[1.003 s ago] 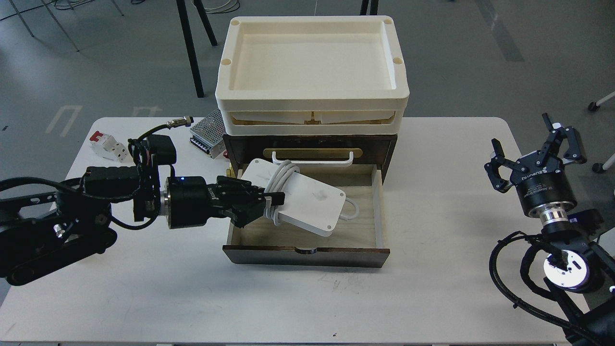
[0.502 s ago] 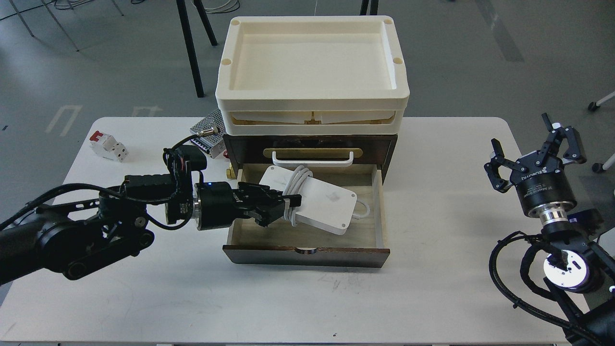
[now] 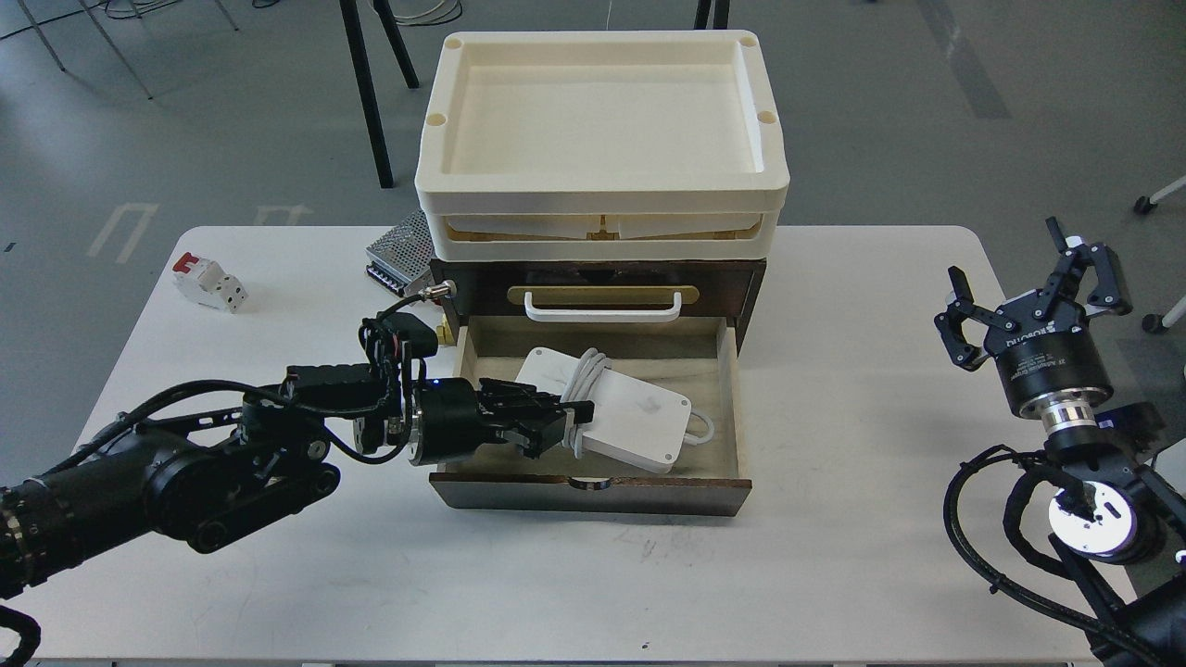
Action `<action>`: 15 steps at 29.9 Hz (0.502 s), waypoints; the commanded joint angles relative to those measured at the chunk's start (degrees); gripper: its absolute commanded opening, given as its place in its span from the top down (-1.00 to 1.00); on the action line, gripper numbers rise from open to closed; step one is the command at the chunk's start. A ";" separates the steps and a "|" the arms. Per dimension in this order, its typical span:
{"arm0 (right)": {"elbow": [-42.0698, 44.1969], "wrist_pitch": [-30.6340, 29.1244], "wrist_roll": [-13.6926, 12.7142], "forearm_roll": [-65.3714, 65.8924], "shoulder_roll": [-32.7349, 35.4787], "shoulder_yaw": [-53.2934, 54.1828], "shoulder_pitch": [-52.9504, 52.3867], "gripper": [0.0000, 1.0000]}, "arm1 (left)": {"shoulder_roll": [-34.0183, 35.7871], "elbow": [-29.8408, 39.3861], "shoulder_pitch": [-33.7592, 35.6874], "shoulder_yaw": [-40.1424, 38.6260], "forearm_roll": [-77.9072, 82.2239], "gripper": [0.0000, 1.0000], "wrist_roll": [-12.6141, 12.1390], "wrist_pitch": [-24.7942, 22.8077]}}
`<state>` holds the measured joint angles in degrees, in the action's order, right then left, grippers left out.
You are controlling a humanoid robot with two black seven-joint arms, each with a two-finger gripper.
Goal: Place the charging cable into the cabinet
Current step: 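Open the left gripper to release the cable inside the drawer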
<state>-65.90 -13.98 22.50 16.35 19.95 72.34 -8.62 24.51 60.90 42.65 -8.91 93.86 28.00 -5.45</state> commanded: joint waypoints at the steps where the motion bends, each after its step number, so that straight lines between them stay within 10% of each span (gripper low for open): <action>1: 0.06 0.00 0.00 0.00 0.00 -0.01 0.01 -0.99 | -1.75 -2.27 -0.11 0.03 -0.17 0.87 0.00 0.87; 15: -0.02 -0.09 0.00 0.00 0.00 0.08 0.01 -0.99 | -2.19 -2.36 -0.90 -0.32 -1.23 -0.41 0.00 0.88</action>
<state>-65.90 -13.99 22.50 16.35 19.95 72.42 -8.62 22.33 58.53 41.90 -9.19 92.62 28.00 -4.55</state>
